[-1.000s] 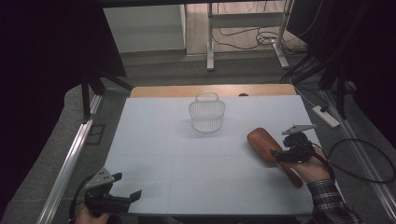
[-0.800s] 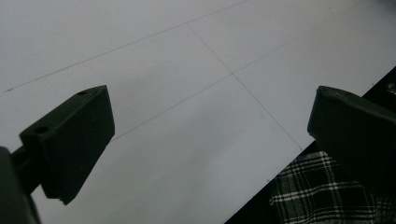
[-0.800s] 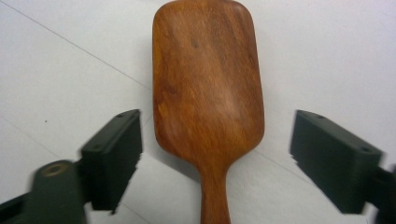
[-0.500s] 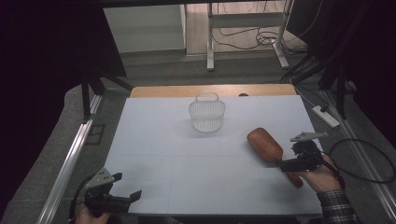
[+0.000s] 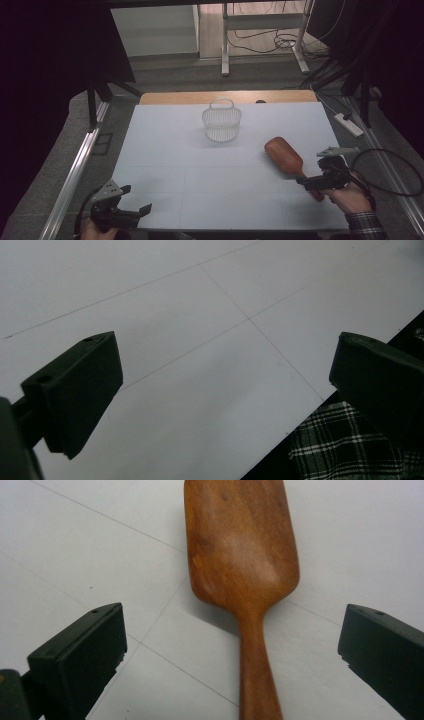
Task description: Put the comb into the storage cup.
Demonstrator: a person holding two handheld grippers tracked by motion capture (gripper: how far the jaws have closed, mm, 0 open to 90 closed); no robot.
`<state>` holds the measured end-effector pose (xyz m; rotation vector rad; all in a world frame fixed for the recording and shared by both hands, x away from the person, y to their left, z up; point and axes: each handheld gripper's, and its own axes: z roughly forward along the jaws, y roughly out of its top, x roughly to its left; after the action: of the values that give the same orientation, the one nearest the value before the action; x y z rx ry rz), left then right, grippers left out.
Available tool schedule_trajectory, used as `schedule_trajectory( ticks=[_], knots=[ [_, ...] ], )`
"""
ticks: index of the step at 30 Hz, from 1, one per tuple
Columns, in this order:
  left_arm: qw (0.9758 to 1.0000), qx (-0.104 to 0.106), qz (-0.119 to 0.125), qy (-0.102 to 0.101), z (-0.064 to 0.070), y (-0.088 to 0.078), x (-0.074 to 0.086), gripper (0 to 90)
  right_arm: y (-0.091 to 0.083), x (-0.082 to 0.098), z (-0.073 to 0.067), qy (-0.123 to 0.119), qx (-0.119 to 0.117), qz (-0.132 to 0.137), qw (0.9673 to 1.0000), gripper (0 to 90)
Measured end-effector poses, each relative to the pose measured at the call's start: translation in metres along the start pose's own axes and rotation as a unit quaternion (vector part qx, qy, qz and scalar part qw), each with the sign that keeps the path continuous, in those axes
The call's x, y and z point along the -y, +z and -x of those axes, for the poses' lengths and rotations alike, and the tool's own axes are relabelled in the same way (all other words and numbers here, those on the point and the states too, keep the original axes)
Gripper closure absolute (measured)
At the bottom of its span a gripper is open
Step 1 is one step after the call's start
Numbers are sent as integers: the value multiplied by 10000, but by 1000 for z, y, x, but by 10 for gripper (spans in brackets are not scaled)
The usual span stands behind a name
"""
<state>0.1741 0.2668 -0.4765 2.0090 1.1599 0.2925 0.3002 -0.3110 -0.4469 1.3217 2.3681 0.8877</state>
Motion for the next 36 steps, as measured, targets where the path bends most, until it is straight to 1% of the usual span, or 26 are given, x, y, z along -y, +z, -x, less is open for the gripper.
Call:
schedule_trajectory(
  ticks=[4,6,8,12,15,18,20,22,23,25,26,29,33,36],
  knots=[
    [10000,6,-5,-2,0,0,0,14,7,1,-2,29,-55,-22,10000,0],
    [10000,12,-1,-9,0,0,0,14,11,1,-2,2,-104,-33,9999,0],
    [10000,18,4,-13,0,0,0,14,17,1,-3,-75,-110,-99,9999,0],
    [10000,18,5,-16,0,0,0,14,27,2,-1,-219,-15,-305,9993,0],
    [10000,22,7,-20,-1,0,1,14,33,4,-1,-283,101,-452,9985,0],
    [10000,23,3,-16,-1,0,0,14,38,5,1,-279,130,-546,9980,0],
    [10000,22,-1,-12,0,0,0,14,40,5,1,-262,105,-613,9977,0],
    [10000,23,-1,-14,0,0,0,14,43,5,2,-288,123,-678,9972,0],
    [10000,23,-1,-14,0,0,0,14,43,5,2,-288,123,-678,9972,0],
    [10000,26,-1,-17,-1,0,0,14,48,7,3,-351,186,-806,9960,0],
    [10000,26,0,-19,-1,0,0,14,48,7,3,-351,186,-806,9960,0],
    [10000,27,-3,-14,0,0,0,14,53,7,3,-374,279,-980,9941,0],
    [10000,34,-3,-14,-1,0,0,14,57,7,5,-298,249,-1091,9933,0],
    [10000,31,-6,-7,0,0,1,14,59,7,5,-293,271,-1162,9924,0]
  ],
)
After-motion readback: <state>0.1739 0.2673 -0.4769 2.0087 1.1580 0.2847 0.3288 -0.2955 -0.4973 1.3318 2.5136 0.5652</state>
